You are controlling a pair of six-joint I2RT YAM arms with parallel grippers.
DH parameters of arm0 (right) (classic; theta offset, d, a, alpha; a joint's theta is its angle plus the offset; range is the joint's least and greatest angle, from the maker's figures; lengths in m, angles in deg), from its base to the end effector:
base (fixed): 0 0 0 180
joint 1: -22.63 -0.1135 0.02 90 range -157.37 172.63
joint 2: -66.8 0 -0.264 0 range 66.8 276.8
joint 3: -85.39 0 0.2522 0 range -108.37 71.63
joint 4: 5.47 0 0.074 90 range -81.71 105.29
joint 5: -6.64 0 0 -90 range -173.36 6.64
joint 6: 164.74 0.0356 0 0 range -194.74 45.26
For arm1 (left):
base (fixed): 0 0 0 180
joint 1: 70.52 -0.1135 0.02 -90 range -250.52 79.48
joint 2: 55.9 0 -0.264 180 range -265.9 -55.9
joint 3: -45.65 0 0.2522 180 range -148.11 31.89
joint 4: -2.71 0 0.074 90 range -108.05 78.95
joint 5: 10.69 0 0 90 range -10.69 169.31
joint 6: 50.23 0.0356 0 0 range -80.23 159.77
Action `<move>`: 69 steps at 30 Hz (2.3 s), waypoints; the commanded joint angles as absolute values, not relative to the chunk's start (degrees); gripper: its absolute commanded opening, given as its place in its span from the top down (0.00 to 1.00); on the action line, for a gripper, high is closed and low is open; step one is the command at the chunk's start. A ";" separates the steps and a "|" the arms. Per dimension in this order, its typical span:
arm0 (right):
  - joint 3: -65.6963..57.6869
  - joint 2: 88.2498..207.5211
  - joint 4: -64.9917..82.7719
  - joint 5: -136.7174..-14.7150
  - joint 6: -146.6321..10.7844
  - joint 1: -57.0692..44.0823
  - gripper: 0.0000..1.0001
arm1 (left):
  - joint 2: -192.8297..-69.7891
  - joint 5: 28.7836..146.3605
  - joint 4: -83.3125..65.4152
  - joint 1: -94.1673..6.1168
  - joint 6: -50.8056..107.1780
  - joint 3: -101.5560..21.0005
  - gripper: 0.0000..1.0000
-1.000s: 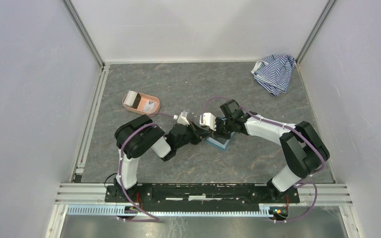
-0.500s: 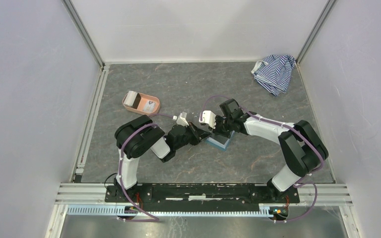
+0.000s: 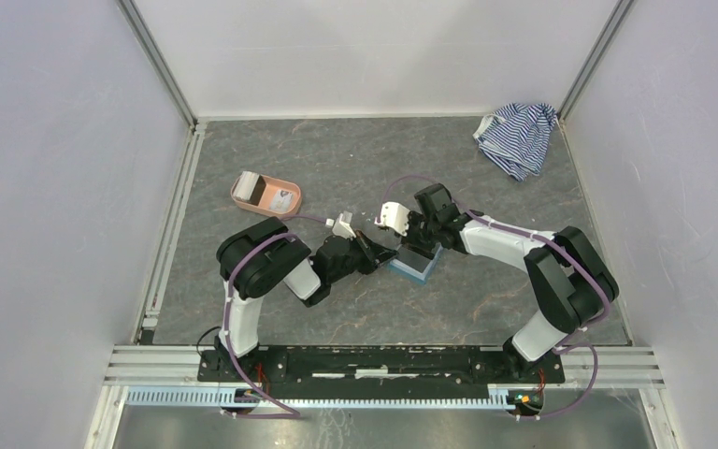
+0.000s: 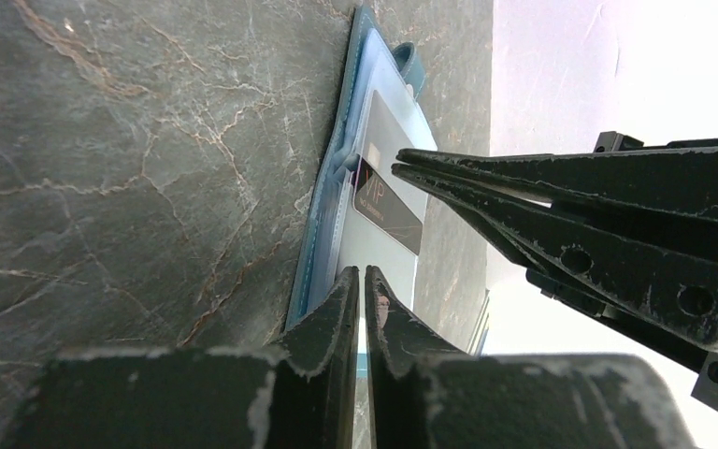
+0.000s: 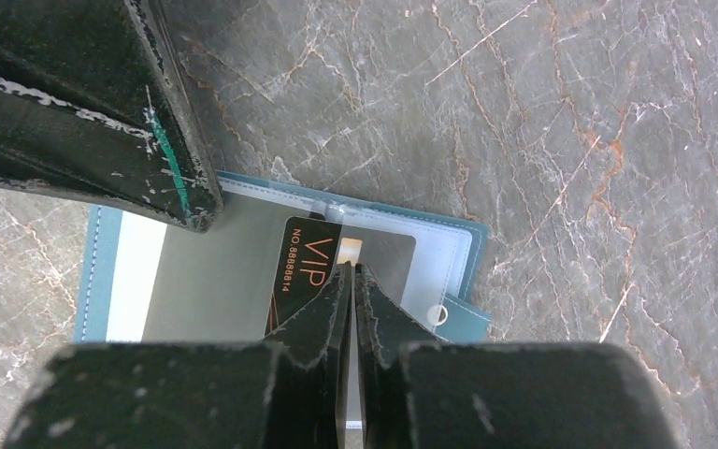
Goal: Put the credit cards into the card holder
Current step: Insert the credit card into the card holder, then turn over the card holder at the center of the board.
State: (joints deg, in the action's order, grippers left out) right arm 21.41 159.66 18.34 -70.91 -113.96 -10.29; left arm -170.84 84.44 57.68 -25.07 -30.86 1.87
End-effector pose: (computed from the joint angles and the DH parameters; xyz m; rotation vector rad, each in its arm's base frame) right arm 0.2644 0.1803 0.1689 -1.5289 1.9443 0.2233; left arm 0.2207 -0.2288 0.0837 -0.3951 2.0985 -1.4103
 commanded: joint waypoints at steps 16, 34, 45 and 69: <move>18.02 162.40 29.67 -54.71 -122.61 -8.84 0.92 | -170.94 85.72 53.80 -24.82 -29.67 1.21 0.86; 18.59 163.75 23.64 -70.88 -116.45 -7.82 0.95 | -171.48 85.71 54.43 -24.82 -29.84 1.62 0.87; 19.32 161.18 22.55 -70.49 -117.13 -6.92 0.95 | -171.58 85.92 54.42 -24.82 -29.77 1.31 0.86; 17.77 163.89 28.98 -35.25 -111.01 18.30 0.57 | -145.29 83.35 22.97 -25.11 -3.95 -8.53 0.70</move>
